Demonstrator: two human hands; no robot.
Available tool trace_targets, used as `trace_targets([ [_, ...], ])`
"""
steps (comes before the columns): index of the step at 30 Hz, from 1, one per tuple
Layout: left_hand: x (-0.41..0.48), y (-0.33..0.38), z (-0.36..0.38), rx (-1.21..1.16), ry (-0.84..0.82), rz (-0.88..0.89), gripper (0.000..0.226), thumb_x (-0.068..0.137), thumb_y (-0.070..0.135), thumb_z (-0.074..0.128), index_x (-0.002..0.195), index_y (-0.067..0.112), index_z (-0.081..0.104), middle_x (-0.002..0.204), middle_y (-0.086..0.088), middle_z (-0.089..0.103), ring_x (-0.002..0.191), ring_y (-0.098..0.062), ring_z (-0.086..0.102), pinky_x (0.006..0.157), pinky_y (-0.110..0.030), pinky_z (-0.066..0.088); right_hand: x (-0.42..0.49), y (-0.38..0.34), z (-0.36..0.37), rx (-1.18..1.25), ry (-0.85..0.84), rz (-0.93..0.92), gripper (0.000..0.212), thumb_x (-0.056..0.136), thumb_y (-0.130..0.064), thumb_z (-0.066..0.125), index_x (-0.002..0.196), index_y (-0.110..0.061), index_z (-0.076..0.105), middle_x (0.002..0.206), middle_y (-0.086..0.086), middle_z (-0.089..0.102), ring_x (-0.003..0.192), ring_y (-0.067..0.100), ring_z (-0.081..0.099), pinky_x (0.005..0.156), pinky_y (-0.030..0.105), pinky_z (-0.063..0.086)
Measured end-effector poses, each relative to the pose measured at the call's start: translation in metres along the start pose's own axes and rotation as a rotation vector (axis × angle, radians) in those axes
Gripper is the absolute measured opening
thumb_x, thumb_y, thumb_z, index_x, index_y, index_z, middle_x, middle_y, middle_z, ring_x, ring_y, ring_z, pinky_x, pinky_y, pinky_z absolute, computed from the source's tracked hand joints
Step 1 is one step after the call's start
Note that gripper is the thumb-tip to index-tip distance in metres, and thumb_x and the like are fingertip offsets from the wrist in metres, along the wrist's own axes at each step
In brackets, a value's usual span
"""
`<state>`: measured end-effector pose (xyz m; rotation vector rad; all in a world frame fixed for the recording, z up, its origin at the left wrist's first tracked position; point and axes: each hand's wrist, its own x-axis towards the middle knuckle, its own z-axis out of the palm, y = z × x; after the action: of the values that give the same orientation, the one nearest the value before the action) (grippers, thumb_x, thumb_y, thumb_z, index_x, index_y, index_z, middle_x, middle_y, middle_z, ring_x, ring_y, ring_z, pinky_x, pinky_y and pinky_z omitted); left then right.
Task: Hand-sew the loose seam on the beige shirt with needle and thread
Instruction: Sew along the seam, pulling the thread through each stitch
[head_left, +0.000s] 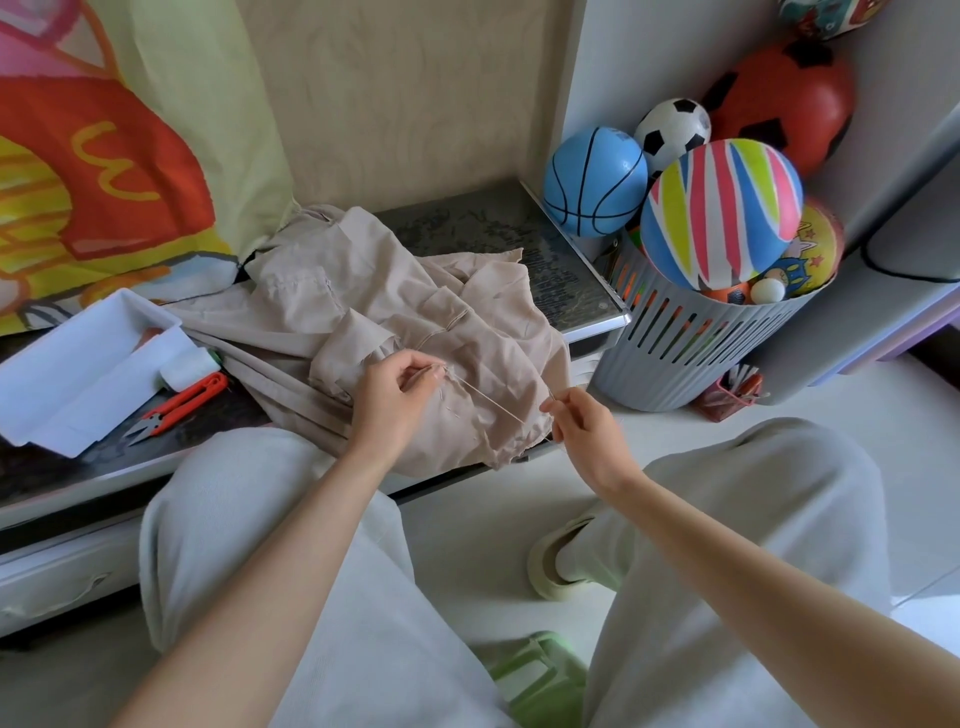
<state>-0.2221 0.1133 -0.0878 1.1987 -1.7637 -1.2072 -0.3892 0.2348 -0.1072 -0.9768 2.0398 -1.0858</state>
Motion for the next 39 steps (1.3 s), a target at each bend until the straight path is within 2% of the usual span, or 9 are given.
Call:
trace_targets([
  [8, -0.005, 0.008, 0.001, -0.115, -0.135, 0.011, 0.018, 0.088, -0.005, 0.059, 0.093, 0.012, 0.061, 0.083, 0.004, 0.064, 0.073, 0.009, 0.061, 0.074, -0.008, 0.045, 0.002, 0.001, -0.003, -0.056, 0.022, 0.001, 0.022, 0.101, -0.014, 0.034, 0.094, -0.014, 0.055, 0.076, -0.001, 0.058, 0.062, 0.011, 0.047, 0.049, 0.011, 0.036],
  [13, -0.009, 0.015, 0.002, -0.197, -0.212, 0.002, 0.025, 0.087, -0.008, 0.059, 0.105, 0.009, 0.055, 0.086, 0.001, 0.061, 0.073, 0.008, 0.062, 0.073, -0.008, 0.046, 0.005, -0.024, 0.009, 0.077, 0.03, -0.049, 0.023, 0.101, -0.014, 0.034, 0.091, -0.013, 0.055, 0.079, -0.001, 0.058, 0.057, 0.003, 0.041, 0.05, 0.012, 0.034],
  [16, -0.009, 0.016, 0.002, -0.209, -0.241, 0.002, 0.028, 0.086, -0.005, 0.061, 0.1, 0.02, 0.056, 0.086, 0.001, 0.063, 0.073, 0.005, 0.063, 0.075, -0.01, 0.047, 0.009, -0.039, 0.019, 0.122, -0.054, -0.015, 0.023, 0.1, -0.025, 0.042, 0.097, -0.008, 0.057, 0.074, -0.005, 0.049, 0.062, 0.007, 0.04, 0.052, 0.015, 0.032],
  [21, -0.009, 0.016, 0.001, -0.222, -0.25, -0.006, 0.03, 0.087, -0.007, 0.059, 0.101, 0.02, 0.055, 0.087, 0.002, 0.063, 0.076, 0.007, 0.062, 0.076, -0.009, 0.046, 0.011, -0.055, 0.031, 0.188, -0.271, 0.057, 0.026, 0.094, -0.033, 0.055, 0.08, -0.011, 0.058, 0.059, -0.008, 0.049, 0.051, 0.004, 0.043, 0.052, 0.018, 0.034],
  [23, -0.008, 0.016, 0.0, -0.233, -0.239, -0.01, 0.029, 0.086, -0.006, 0.06, 0.102, 0.017, 0.055, 0.086, 0.001, 0.062, 0.075, 0.008, 0.061, 0.074, -0.008, 0.046, 0.013, -0.057, 0.034, 0.179, -0.249, 0.029, 0.025, 0.094, -0.029, 0.055, 0.082, -0.008, 0.061, 0.063, -0.004, 0.052, 0.054, 0.006, 0.044, 0.054, 0.02, 0.035],
  [27, -0.008, 0.016, 0.003, -0.271, -0.227, -0.075, 0.022, 0.087, -0.001, 0.062, 0.103, 0.014, 0.057, 0.087, 0.0, 0.062, 0.076, 0.007, 0.061, 0.073, -0.008, 0.046, 0.014, -0.059, 0.033, 0.151, -0.175, -0.041, 0.025, 0.095, -0.023, 0.055, 0.07, -0.021, 0.055, 0.056, -0.01, 0.045, 0.045, 0.0, 0.039, 0.053, 0.018, 0.033],
  [34, -0.008, 0.015, 0.003, -0.232, -0.243, -0.168, 0.009, 0.092, 0.01, 0.057, 0.089, 0.01, 0.065, 0.081, -0.001, 0.063, 0.08, -0.007, 0.055, 0.074, -0.012, 0.043, 0.016, -0.061, 0.027, -0.021, -0.163, -0.145, 0.024, 0.093, -0.029, 0.056, 0.069, -0.024, 0.052, 0.054, -0.007, 0.039, 0.055, 0.011, 0.038, 0.063, 0.03, 0.035],
  [37, -0.008, 0.015, 0.003, -0.221, -0.209, -0.152, 0.005, 0.091, 0.007, 0.058, 0.091, 0.005, 0.063, 0.081, -0.004, 0.06, 0.078, -0.008, 0.053, 0.069, -0.008, 0.042, 0.014, -0.063, 0.025, -0.047, -0.129, -0.141, 0.022, 0.094, -0.027, 0.053, 0.073, -0.022, 0.055, 0.054, -0.01, 0.04, 0.052, 0.007, 0.038, 0.061, 0.026, 0.035],
  [39, -0.008, 0.016, 0.002, -0.214, -0.173, -0.154, 0.007, 0.092, 0.009, 0.059, 0.085, 0.009, 0.061, 0.074, -0.001, 0.057, 0.07, -0.006, 0.05, 0.063, -0.008, 0.039, 0.011, -0.064, 0.02, -0.047, -0.087, -0.12, 0.022, 0.097, -0.025, 0.045, 0.088, -0.016, 0.062, 0.064, -0.007, 0.051, 0.057, 0.01, 0.046, 0.056, 0.021, 0.036],
])
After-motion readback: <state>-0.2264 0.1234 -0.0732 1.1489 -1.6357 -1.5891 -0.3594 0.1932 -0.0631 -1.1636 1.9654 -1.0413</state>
